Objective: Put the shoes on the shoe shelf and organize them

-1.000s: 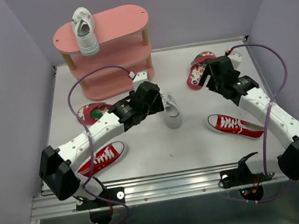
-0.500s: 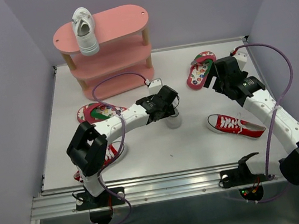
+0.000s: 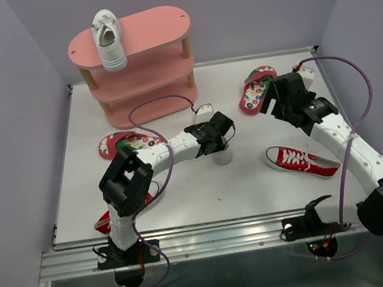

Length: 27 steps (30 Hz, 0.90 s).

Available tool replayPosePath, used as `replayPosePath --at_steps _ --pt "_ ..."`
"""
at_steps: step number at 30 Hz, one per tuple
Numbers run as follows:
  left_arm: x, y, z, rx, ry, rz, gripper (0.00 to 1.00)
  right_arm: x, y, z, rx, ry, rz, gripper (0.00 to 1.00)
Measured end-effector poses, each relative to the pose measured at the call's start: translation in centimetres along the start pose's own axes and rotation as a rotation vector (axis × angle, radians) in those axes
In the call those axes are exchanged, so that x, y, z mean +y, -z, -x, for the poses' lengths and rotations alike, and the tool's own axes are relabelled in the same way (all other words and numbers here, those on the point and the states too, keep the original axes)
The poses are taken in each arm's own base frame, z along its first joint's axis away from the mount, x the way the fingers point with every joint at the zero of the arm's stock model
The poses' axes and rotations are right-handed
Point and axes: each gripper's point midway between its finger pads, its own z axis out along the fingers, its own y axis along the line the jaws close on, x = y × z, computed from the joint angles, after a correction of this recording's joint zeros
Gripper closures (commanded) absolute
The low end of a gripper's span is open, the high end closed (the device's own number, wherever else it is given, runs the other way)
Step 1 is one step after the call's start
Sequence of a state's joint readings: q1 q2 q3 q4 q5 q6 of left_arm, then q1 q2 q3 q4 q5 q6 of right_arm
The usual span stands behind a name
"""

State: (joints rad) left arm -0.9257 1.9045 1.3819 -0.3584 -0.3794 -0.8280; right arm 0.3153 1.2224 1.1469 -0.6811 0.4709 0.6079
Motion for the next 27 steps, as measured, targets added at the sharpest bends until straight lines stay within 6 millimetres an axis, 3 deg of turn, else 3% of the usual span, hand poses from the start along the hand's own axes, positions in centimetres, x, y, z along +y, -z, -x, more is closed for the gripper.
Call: replayPosePath --at_steps 6,11,16,21,27 --pt "0.1 0.0 0.1 -0.004 -0.01 0.002 1.0 0.1 -0.2 -0.2 0.01 0.006 0.002 0.04" --pt "0.3 0.1 0.4 -0.013 -0.041 0.014 1.0 0.2 -0.4 -0.5 0.019 0.011 0.001 0.04" --pt "0.3 1.5 1.5 -0.003 -0.155 0.019 1.0 0.1 -0.4 -0.5 0.019 0.018 0.001 0.04" --pt "-1.0 6.2 5.3 -0.033 -0.279 -0.049 1.0 0.1 -0.4 -0.5 0.019 0.019 0.001 0.04" --pt "-3.8 15.0 13.4 -0.205 -0.326 -0.182 1.0 0.1 -0.4 -0.4 0.018 0.018 0.001 0.04"
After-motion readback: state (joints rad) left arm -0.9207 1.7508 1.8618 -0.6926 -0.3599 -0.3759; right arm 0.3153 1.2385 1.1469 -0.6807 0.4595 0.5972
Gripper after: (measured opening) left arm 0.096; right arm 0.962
